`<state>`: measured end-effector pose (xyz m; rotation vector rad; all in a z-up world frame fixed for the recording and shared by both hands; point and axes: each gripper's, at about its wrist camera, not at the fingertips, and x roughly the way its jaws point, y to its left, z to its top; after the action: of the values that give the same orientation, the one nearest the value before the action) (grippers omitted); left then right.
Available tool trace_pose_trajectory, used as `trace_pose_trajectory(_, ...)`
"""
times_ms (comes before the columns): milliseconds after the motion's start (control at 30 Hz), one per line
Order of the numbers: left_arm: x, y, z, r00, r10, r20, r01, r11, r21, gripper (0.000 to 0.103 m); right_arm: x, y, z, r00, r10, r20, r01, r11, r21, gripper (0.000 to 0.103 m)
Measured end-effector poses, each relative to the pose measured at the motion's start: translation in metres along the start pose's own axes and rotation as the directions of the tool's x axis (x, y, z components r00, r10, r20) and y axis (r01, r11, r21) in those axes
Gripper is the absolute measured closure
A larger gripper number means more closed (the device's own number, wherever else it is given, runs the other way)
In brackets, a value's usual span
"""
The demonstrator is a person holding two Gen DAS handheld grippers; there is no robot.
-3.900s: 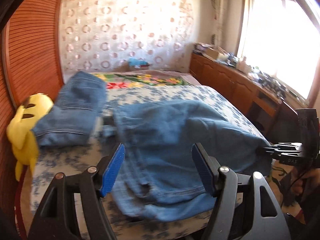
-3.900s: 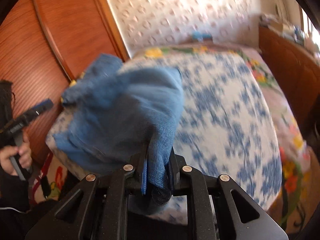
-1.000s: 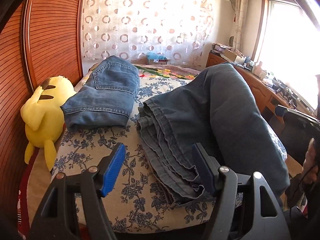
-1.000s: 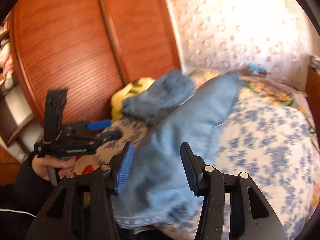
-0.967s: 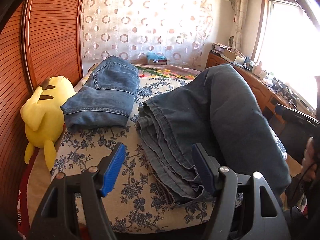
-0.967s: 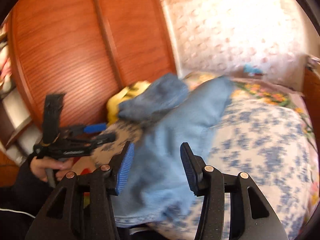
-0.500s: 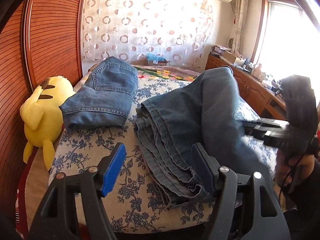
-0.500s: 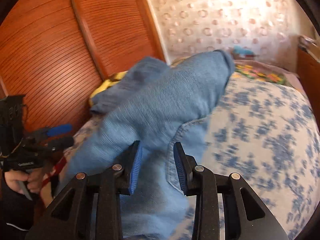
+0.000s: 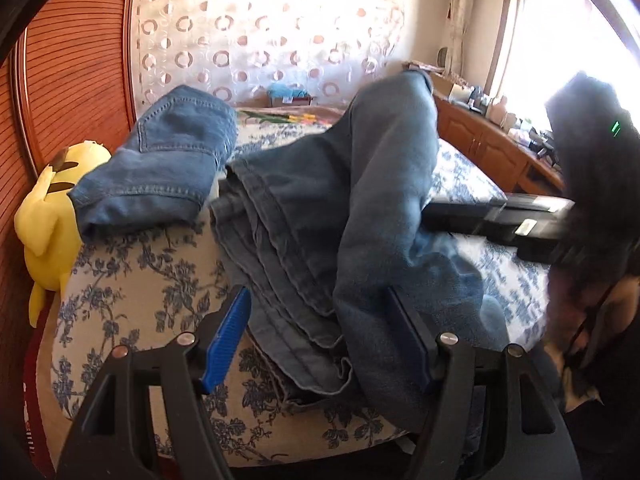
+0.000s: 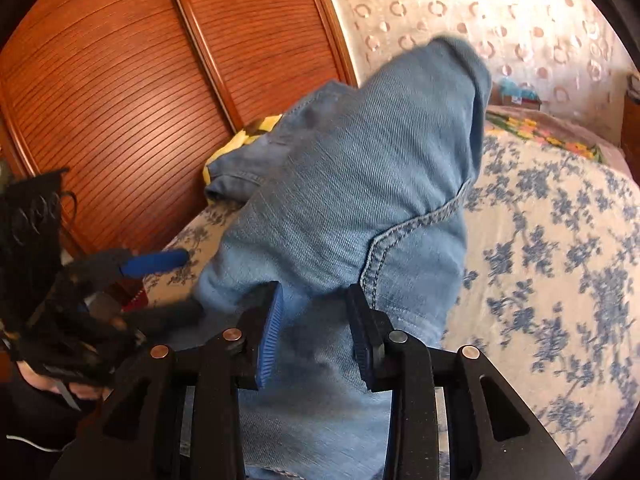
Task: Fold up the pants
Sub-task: 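Open the right tool and smooth the folded leg down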
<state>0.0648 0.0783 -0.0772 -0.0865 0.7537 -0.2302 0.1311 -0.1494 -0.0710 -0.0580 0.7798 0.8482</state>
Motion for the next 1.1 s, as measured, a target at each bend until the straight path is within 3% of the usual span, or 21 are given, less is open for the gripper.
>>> trace_pose_trajectory(167, 0.004, 0.006, -0.007, 1.000, 0.012, -0.017, -0.012, 1.000, -0.009, 0.034, -0.033, -0.023, 0.015, 0.990, -0.096, 0.108, 0.094, 0.995, 0.022, 0.064)
trace_pose_trajectory(233, 0.004, 0.006, -0.009, 1.000, 0.011, -0.018, -0.012, 1.000, -0.010, 0.034, -0.035, -0.035, 0.026, 0.978, -0.175, 0.114, 0.174, 0.985, 0.017, 0.064)
trace_pose_trajectory(367, 0.005, 0.010, -0.014, 1.000, 0.008, -0.021, -0.008, 1.000, -0.014, 0.034, -0.013, -0.059, 0.047, 0.975, -0.212, 0.068, 0.211, 0.977, 0.019, 0.064)
trace_pose_trajectory(633, -0.009, 0.019, -0.023, 0.999, 0.027, -0.018, -0.027, 0.999, -0.020, 0.034, 0.029, -0.034, 0.086, 0.992, -0.116, 0.041, 0.118, 0.992, -0.053, 0.064)
trace_pose_trajectory(900, -0.035, 0.033, -0.015, 0.997, 0.064, 0.035, -0.062, 0.997, -0.045, 0.034, 0.102, 0.004, 0.094, 0.996, -0.018, -0.091, 0.007, 0.992, -0.125, 0.064)
trace_pose_trajectory(1100, -0.034, 0.019, -0.006, 0.999, 0.021, 0.049, -0.019, 0.999, -0.027, 0.034, 0.083, 0.003, 0.096, 0.998, -0.012, -0.058, 0.005, 0.994, -0.109, 0.063)
